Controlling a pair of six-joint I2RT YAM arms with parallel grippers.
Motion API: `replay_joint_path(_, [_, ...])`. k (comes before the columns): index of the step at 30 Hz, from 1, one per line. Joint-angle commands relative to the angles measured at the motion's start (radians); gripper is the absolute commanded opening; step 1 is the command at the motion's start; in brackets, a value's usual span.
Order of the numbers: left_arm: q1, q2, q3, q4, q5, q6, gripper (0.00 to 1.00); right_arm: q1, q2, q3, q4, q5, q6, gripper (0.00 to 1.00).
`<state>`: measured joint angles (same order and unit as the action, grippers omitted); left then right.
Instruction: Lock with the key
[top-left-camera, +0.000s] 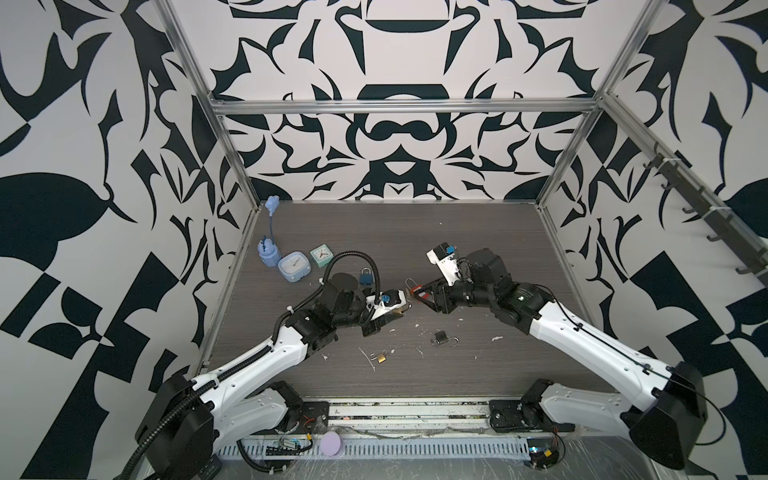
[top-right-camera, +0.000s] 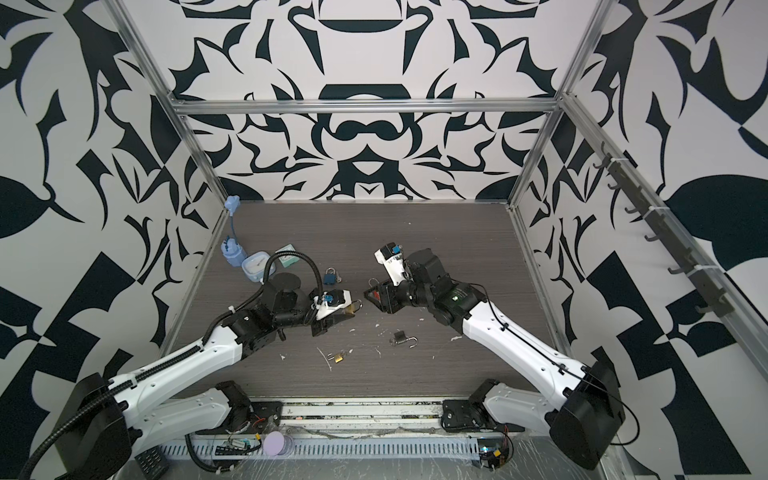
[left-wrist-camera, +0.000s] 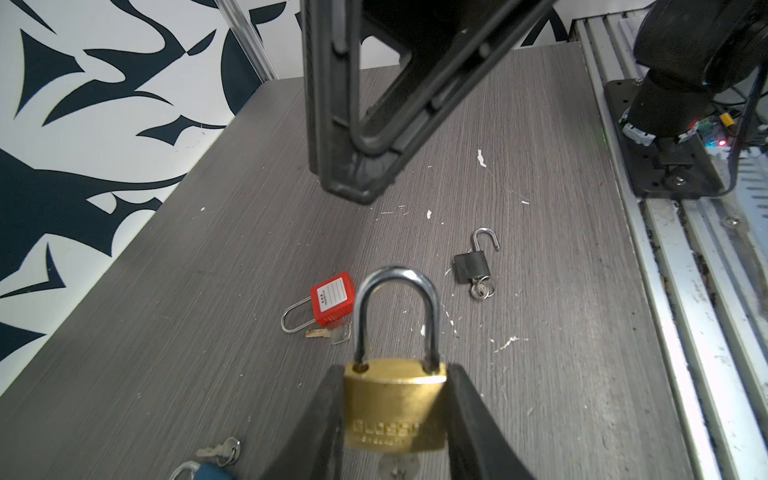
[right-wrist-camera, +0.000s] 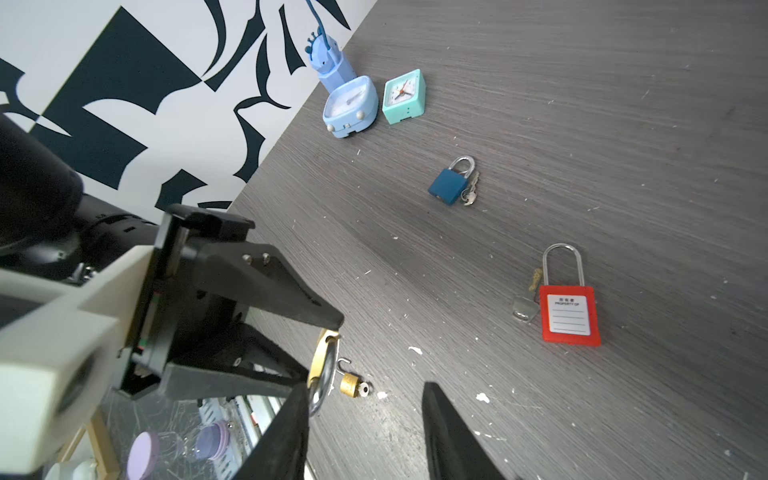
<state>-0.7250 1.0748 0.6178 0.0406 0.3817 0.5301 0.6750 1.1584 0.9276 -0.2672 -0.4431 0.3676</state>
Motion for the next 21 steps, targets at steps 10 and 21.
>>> replay_joint_path(10, [-0.034, -0.011, 0.031, 0.015, -0.075, 0.229, 0.0, 0.001, 0.03, 0.016, -0.017, -0.127, 0.14, 0.31])
replay_joint_path(21, [-0.037, -0.003, 0.037, 0.016, -0.07, 0.208, 0.0, 0.005, 0.082, 0.016, -0.001, -0.167, 0.125, 0.27])
